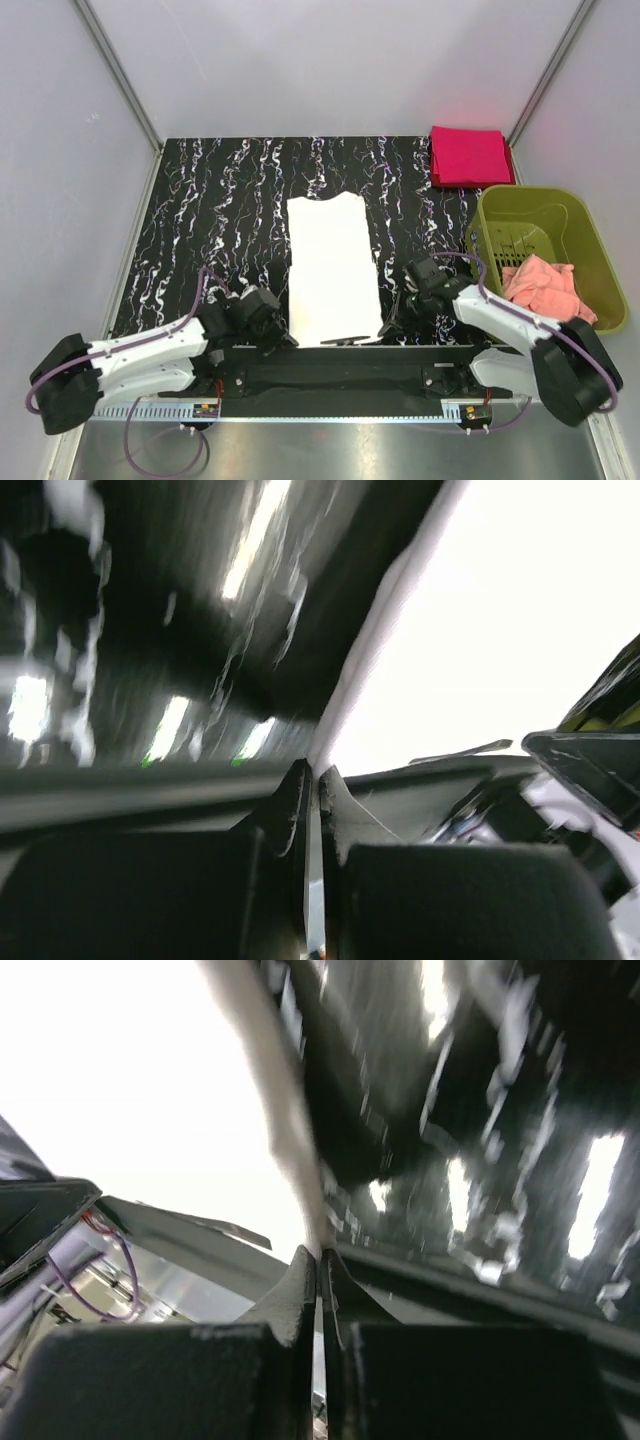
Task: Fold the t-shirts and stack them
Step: Fold the tshirt
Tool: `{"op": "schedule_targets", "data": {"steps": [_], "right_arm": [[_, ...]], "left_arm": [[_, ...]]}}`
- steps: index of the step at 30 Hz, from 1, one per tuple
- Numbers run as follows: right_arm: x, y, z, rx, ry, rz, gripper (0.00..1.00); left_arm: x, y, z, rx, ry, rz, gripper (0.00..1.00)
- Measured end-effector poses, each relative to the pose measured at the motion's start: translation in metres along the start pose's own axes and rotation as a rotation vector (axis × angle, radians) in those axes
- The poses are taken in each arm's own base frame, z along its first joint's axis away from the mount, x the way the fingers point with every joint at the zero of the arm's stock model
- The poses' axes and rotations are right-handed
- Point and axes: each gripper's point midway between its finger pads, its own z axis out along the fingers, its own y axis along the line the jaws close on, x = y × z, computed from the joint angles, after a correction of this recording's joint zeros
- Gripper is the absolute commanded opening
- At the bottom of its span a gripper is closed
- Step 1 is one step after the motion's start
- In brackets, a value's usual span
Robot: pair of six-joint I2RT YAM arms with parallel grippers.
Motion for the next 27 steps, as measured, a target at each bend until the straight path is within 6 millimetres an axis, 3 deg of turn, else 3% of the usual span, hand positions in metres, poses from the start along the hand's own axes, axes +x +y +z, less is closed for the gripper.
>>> {"op": "schedule_targets", "data": {"steps": [7, 10, 12, 16, 20, 24, 27], "right_arm": [[0.037, 0.014, -0.029, -0.07, -0.039, -0.033, 0.0], [0.047, 0.012, -0.033, -0.054, -0.035, -0.03, 0.0], [0.051, 0.011, -0.036, -0.032, -0.026, -0.026, 0.0], [0.044, 0.023, -0.053, -0.007, -0.069, -0.02, 0.0], [0.027, 0.058, -0.074, -0.012, -0.117, -0.05, 0.0], [0.006, 0.081, -0.079, -0.003, -0.134, -0.075, 0.0], [-0.022, 0.091, -0.086, -0.01, -0.158, -0.052, 0.0]], "left_arm": [[0.039, 0.015, -0.021, 0.025, 0.008, 0.084, 0.0], [0.041, 0.018, -0.029, 0.012, -0.02, 0.099, 0.0], [0.039, 0.008, -0.04, 0.033, -0.048, 0.107, 0.0], [0.027, -0.027, -0.074, 0.102, -0.137, 0.116, 0.0], [0.005, -0.062, -0.105, 0.176, -0.219, 0.105, 0.0], [-0.033, -0.072, -0.112, 0.151, -0.322, 0.085, 0.0], [-0.054, -0.079, -0.114, 0.111, -0.366, 0.1, 0.0]]}}
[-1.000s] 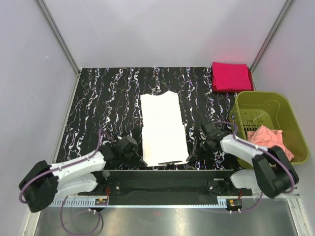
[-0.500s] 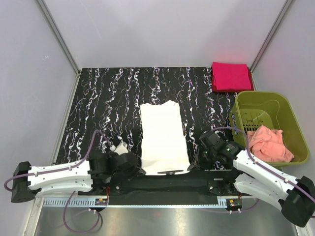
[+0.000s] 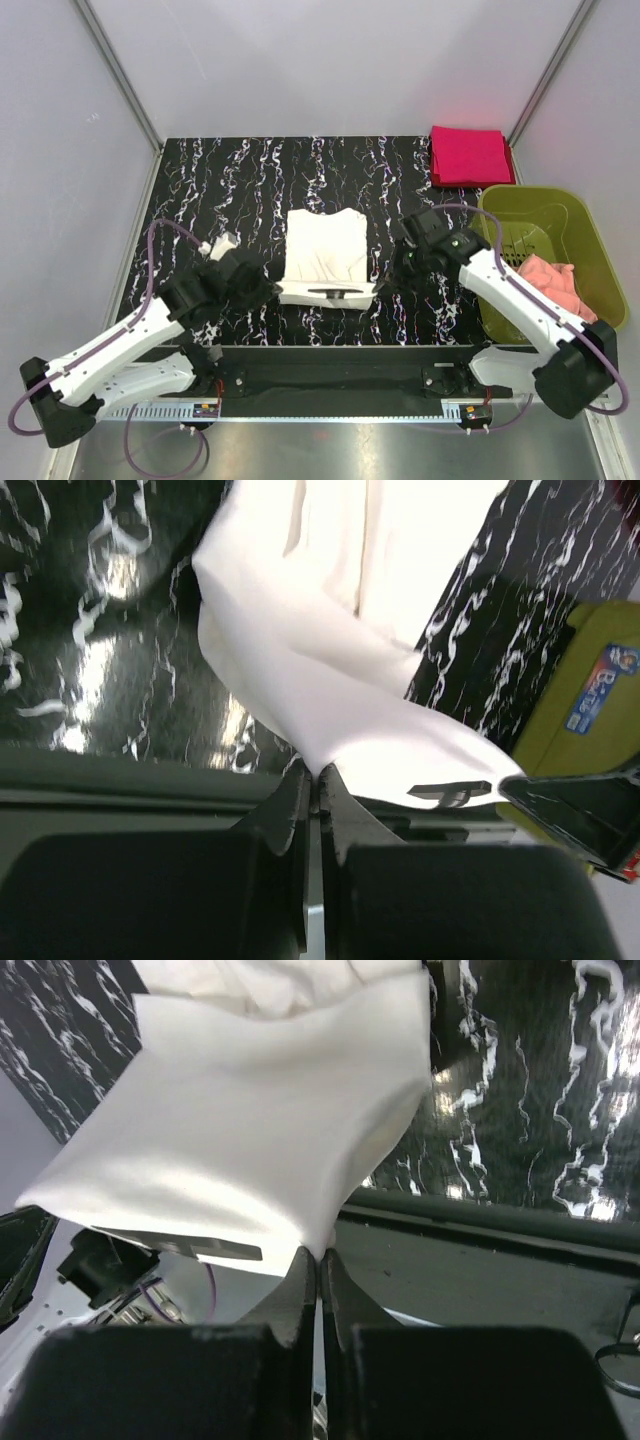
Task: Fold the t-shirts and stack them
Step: Fold the tshirt
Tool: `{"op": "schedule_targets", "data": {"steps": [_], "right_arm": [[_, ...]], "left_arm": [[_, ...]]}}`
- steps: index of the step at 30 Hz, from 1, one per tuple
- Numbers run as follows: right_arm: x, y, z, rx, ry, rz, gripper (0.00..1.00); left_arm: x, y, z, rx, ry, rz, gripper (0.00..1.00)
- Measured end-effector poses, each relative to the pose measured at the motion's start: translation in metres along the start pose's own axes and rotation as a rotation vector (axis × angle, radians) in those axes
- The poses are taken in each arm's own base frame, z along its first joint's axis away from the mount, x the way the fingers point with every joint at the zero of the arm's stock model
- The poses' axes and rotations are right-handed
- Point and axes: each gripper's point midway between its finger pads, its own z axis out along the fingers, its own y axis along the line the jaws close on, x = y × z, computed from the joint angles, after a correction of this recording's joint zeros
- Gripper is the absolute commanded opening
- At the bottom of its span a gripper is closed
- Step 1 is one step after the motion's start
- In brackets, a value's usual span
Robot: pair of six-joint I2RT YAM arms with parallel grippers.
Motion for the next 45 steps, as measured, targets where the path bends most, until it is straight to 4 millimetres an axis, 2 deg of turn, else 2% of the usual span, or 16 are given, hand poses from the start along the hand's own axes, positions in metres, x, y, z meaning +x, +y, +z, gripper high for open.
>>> {"op": "schedule_targets", "data": {"steps": [5, 10, 19, 25, 30, 36, 37, 39, 40, 41, 42, 43, 44, 45], "right_arm": [[-0.044, 0.02, -0.006, -0.024, -0.019, -0.027, 0.0], [-0.077, 0.035, -0.004, -0.045, -0.013, -0.079, 0.0], [-0.125, 0.051, 0.005, -0.082, -0.003, -0.106, 0.0], [-0.155, 0.052, 0.012, -0.097, 0.004, -0.087, 0.0], [-0.185, 0.052, 0.021, -0.106, 0.0, -0.078, 0.0], [-0.217, 0.046, 0.042, -0.126, 0.016, -0.053, 0.0], [-0.221, 0.045, 0.047, -0.132, 0.018, -0.053, 0.01], [-0.231, 0.042, 0.058, -0.141, 0.027, -0.051, 0.04], [-0.237, 0.043, 0.063, -0.152, 0.025, -0.051, 0.11], [-0.243, 0.043, 0.07, -0.165, 0.026, -0.052, 0.11], [-0.25, 0.044, 0.077, -0.18, 0.025, -0.053, 0.11], [-0.259, 0.044, 0.084, -0.199, 0.017, -0.058, 0.17], [-0.271, 0.044, 0.093, -0.215, 0.006, -0.059, 0.23], [-0.28, 0.042, 0.1, -0.225, -0.006, -0.059, 0.29]], "left_arm": [[-0.035, -0.028, 0.006, 0.006, -0.034, 0.036, 0.0], [-0.07, -0.042, 0.029, -0.017, -0.042, 0.034, 0.0], [-0.118, -0.071, 0.066, -0.014, -0.011, 0.057, 0.0], [-0.139, -0.088, 0.091, 0.018, 0.029, 0.052, 0.0], [-0.147, -0.1, 0.116, 0.027, 0.066, 0.073, 0.0], [-0.163, -0.111, 0.144, 0.038, 0.074, 0.084, 0.0], [-0.165, -0.111, 0.147, 0.036, 0.073, 0.082, 0.01], [-0.172, -0.109, 0.155, 0.028, 0.069, 0.079, 0.09], [-0.176, -0.108, 0.16, 0.026, 0.068, 0.081, 0.12], [-0.18, -0.107, 0.167, 0.025, 0.067, 0.083, 0.13], [-0.186, -0.106, 0.174, 0.024, 0.065, 0.081, 0.19], [-0.192, -0.104, 0.183, 0.021, 0.063, 0.08, 0.19], [-0.199, -0.1, 0.193, 0.013, 0.059, 0.081, 0.25], [-0.206, -0.096, 0.204, 0.006, 0.055, 0.082, 0.38]]}}
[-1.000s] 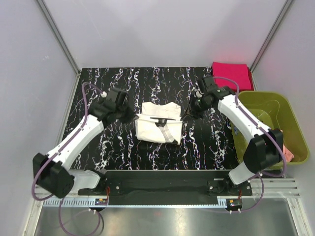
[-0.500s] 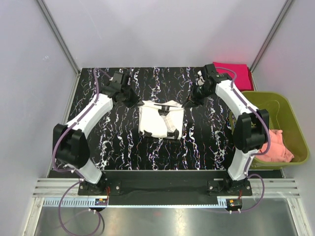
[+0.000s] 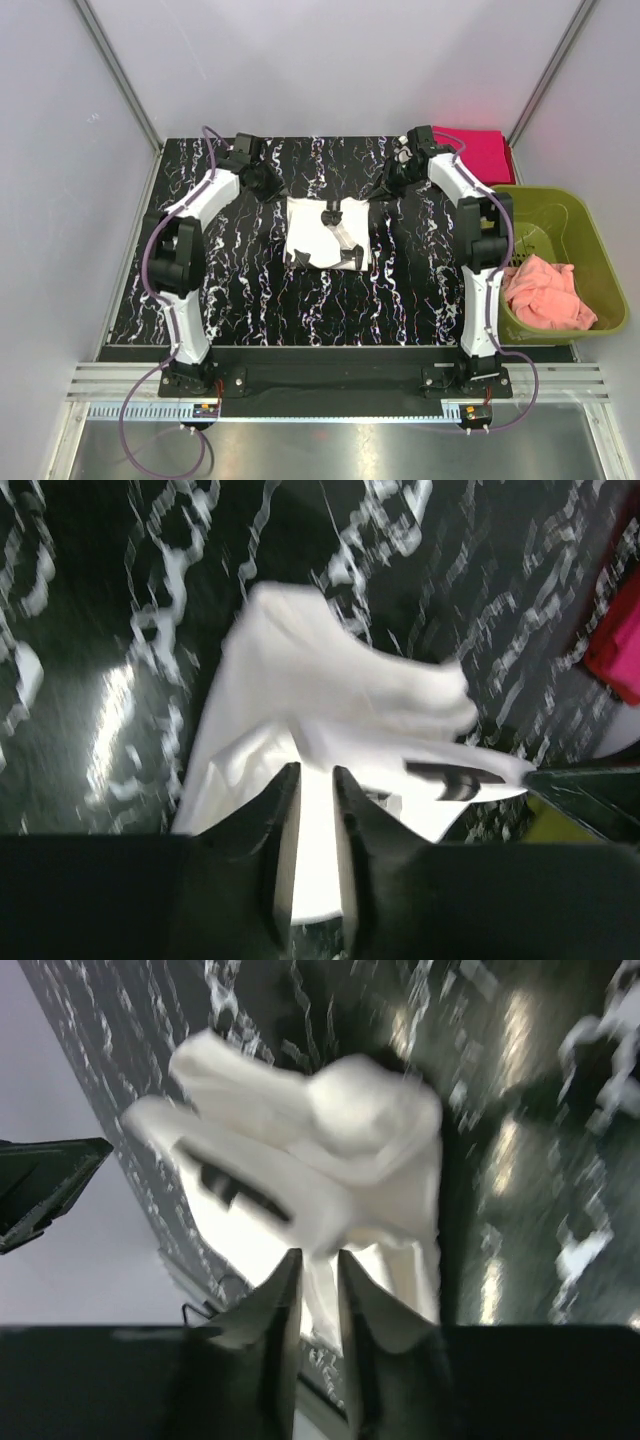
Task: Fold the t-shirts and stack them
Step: Fold the tshirt
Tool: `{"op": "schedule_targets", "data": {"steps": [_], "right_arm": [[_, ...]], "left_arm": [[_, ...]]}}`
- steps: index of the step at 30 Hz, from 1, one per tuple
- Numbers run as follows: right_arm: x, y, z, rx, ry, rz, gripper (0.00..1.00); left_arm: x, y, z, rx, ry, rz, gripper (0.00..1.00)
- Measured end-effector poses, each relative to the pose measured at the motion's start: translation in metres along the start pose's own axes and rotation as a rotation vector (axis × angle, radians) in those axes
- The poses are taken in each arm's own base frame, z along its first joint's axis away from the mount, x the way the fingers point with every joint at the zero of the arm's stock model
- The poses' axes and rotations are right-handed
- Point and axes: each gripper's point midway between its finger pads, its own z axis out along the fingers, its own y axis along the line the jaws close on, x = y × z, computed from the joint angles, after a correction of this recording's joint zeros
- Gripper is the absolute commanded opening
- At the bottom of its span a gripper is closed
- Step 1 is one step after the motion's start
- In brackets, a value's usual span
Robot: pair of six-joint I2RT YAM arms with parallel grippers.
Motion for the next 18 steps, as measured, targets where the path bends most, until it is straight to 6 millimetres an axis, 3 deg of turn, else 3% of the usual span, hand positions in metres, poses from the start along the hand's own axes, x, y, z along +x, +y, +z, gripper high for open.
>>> {"op": "schedule_targets", "data": {"steps": [1, 2, 5, 7, 9, 11, 12, 14, 15, 16, 18], "right_arm": [[-0.012, -0.005, 0.008, -0.009, -0.017, -0.003, 0.33], [-0.024, -0.011, 0.014, -0.008, -0.022, 0.002, 0.46], [-0.063, -0.024, 0.026, -0.01, -0.075, -0.023, 0.64], [-0.067, -0.035, 0.023, 0.015, -0.083, -0.019, 0.68], [-0.068, -0.038, 0.014, 0.032, -0.098, -0.028, 0.66], [-0.062, -0.034, 0.002, 0.035, -0.103, -0.038, 0.53], [-0.057, -0.029, -0.004, 0.028, -0.104, -0.045, 0.37], [-0.043, -0.017, -0.013, -0.003, -0.104, -0.056, 0.26], [-0.034, -0.011, -0.016, -0.019, -0.103, -0.057, 0.12], [-0.026, -0.005, -0.017, -0.036, -0.101, -0.066, 0.04], [-0.012, 0.006, -0.012, -0.075, -0.093, -0.064, 0.0]], "left_arm": [[-0.008, 0.005, 0.011, -0.005, -0.008, 0.005, 0.47], [-0.016, 0.011, 0.022, -0.014, -0.014, 0.007, 0.53], [-0.034, 0.027, 0.044, -0.057, -0.02, 0.023, 0.53], [-0.046, 0.035, 0.047, -0.08, -0.045, 0.043, 0.55], [-0.053, 0.032, 0.037, -0.076, -0.073, 0.065, 0.56], [-0.054, 0.018, 0.018, -0.029, -0.104, 0.091, 0.47], [-0.05, 0.009, 0.006, 0.013, -0.114, 0.103, 0.44], [-0.038, -0.014, -0.02, 0.132, -0.132, 0.119, 0.34], [-0.027, -0.027, -0.032, 0.202, -0.131, 0.129, 0.31], [-0.02, -0.035, -0.04, 0.251, -0.132, 0.134, 0.26], [-0.004, -0.052, -0.047, 0.363, -0.111, 0.143, 0.24]]}}
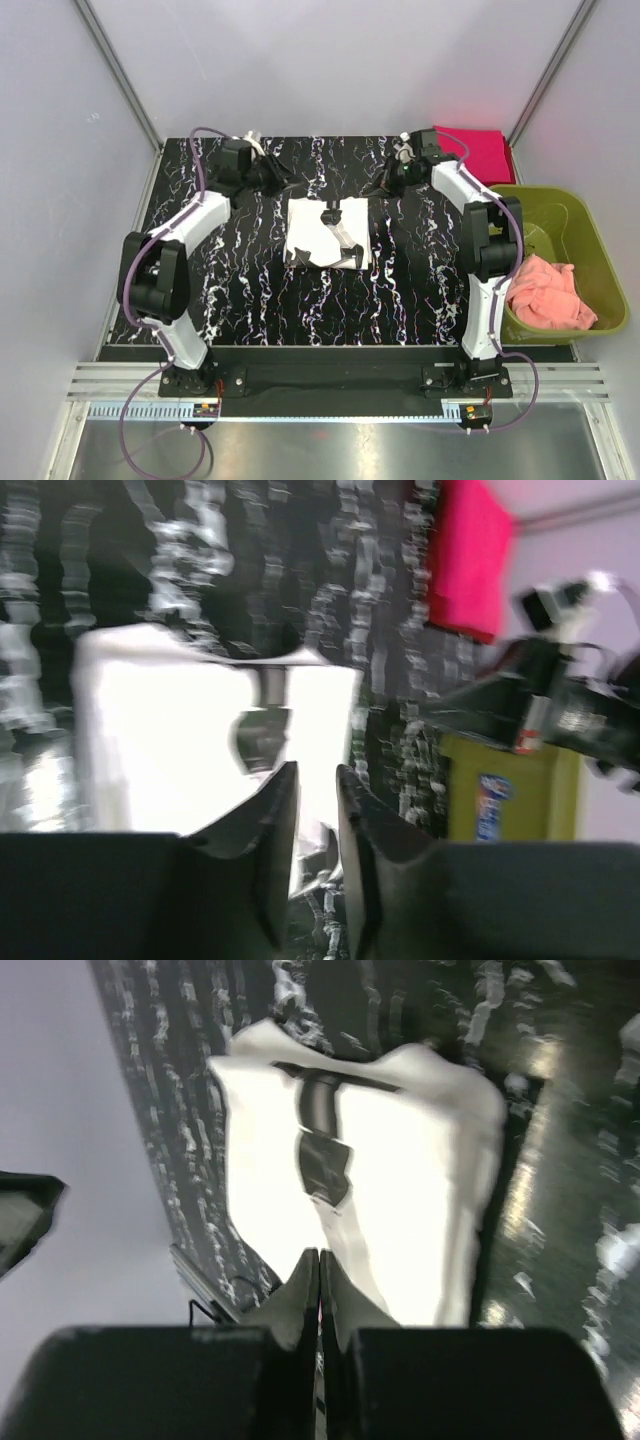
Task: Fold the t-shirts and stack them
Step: Fold the tshirt
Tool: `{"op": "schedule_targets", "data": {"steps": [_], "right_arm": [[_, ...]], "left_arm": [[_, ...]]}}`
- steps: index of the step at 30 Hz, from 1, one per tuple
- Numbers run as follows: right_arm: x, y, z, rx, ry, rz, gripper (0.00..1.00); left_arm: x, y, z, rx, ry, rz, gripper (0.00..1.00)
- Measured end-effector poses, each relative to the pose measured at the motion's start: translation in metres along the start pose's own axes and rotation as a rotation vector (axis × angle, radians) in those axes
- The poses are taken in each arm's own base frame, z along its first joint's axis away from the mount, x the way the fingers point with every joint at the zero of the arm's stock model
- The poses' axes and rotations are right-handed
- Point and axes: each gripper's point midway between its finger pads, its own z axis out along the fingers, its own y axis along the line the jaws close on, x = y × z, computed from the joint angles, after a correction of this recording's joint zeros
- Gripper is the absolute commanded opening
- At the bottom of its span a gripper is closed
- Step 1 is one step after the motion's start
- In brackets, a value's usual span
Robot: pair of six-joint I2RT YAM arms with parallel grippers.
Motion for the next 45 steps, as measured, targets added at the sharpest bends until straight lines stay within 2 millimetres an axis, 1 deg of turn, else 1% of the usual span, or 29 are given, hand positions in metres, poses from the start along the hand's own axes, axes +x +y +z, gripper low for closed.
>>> {"op": "schedule_targets", "data": {"steps": [1, 3, 5, 7, 9, 12, 15, 18, 20, 22, 24, 25, 27, 28, 29, 31, 33, 35, 36, 37, 39, 40, 41, 42, 43, 44, 45], "right_arm": [[0.006, 0.008, 0.005, -0.032, 0.009, 0.001, 0.0], [0.014, 0.02, 0.02, -0.096, 0.026, 0.006, 0.0], [0.02, 0.028, 0.035, -0.152, 0.037, 0.018, 0.0], [0.021, 0.027, 0.052, -0.2, 0.041, 0.039, 0.0], [0.019, 0.02, 0.067, -0.227, 0.039, 0.065, 0.0], [0.017, 0.004, 0.085, -0.247, 0.036, 0.103, 0.0], [0.017, -0.009, 0.099, -0.255, 0.039, 0.126, 0.0], [0.015, -0.021, 0.11, -0.259, 0.031, 0.144, 0.0], [0.013, -0.028, 0.113, -0.264, 0.028, 0.16, 0.0], [0.007, -0.03, 0.112, -0.271, 0.021, 0.167, 0.0], [-0.006, -0.032, 0.112, -0.268, 0.001, 0.17, 0.0], [-0.014, -0.034, 0.112, -0.26, -0.01, 0.174, 0.0], [-0.025, -0.038, 0.108, -0.231, -0.018, 0.178, 0.0], [-0.029, -0.04, 0.105, -0.206, -0.018, 0.181, 0.03], [-0.032, -0.041, 0.101, -0.183, -0.015, 0.178, 0.03], [-0.037, -0.041, 0.091, -0.136, -0.008, 0.166, 0.03], [-0.036, -0.038, 0.081, -0.105, 0.0, 0.149, 0.03], [-0.023, -0.032, 0.066, -0.079, 0.028, 0.145, 0.03], [-0.015, -0.023, 0.057, -0.079, 0.039, 0.136, 0.03], [-0.009, -0.015, 0.053, -0.086, 0.048, 0.126, 0.02], [0.012, 0.006, 0.045, -0.115, 0.082, 0.098, 0.0], [0.025, 0.018, 0.044, -0.138, 0.107, 0.08, 0.0], [0.04, 0.03, 0.047, -0.163, 0.139, 0.063, 0.0], [0.054, 0.038, 0.051, -0.185, 0.17, 0.051, 0.0], [0.064, 0.039, 0.056, -0.203, 0.193, 0.047, 0.0], [0.083, 0.044, 0.063, -0.213, 0.235, 0.04, 0.0], [0.094, 0.044, 0.067, -0.215, 0.264, 0.046, 0.0]], "left_arm": [[0.007, -0.006, 0.003, 0.045, 0.01, -0.002, 0.23], [0.025, -0.004, 0.015, 0.098, 0.043, -0.027, 0.22], [0.042, 0.011, 0.029, 0.109, 0.081, -0.07, 0.22], [0.056, 0.03, 0.046, 0.107, 0.114, -0.115, 0.21], [0.066, 0.044, 0.062, 0.11, 0.136, -0.149, 0.21], [0.074, 0.058, 0.079, 0.126, 0.149, -0.182, 0.21], [0.076, 0.067, 0.089, 0.134, 0.145, -0.198, 0.21], [0.074, 0.072, 0.098, 0.141, 0.135, -0.197, 0.21], [0.071, 0.079, 0.104, 0.138, 0.126, -0.199, 0.21], [0.067, 0.091, 0.109, 0.118, 0.121, -0.204, 0.22], [0.063, 0.104, 0.112, 0.08, 0.128, -0.197, 0.27], [0.058, 0.105, 0.113, 0.068, 0.134, -0.187, 0.3], [0.046, 0.101, 0.115, 0.044, 0.137, -0.14, 0.34], [0.039, 0.097, 0.115, 0.037, 0.132, -0.109, 0.37], [0.033, 0.094, 0.114, 0.029, 0.131, -0.084, 0.42], [0.03, 0.086, 0.104, 0.011, 0.142, -0.051, 0.48], [0.029, 0.073, 0.086, -0.002, 0.155, -0.027, 0.5], [0.027, 0.051, 0.061, 0.014, 0.15, 0.006, 0.45], [0.026, 0.038, 0.049, 0.039, 0.136, 0.026, 0.36], [0.029, 0.025, 0.038, 0.064, 0.136, 0.033, 0.32], [0.039, 0.004, 0.021, 0.139, 0.132, 0.045, 0.26], [0.048, -0.001, 0.016, 0.17, 0.143, 0.04, 0.24], [0.059, -0.002, 0.015, 0.194, 0.157, 0.033, 0.23], [0.073, 0.003, 0.017, 0.2, 0.184, 0.013, 0.23], [0.087, 0.012, 0.02, 0.191, 0.215, -0.014, 0.22], [0.097, 0.022, 0.023, 0.175, 0.239, -0.039, 0.2], [0.108, 0.036, 0.028, 0.15, 0.266, -0.07, 0.19]]}}
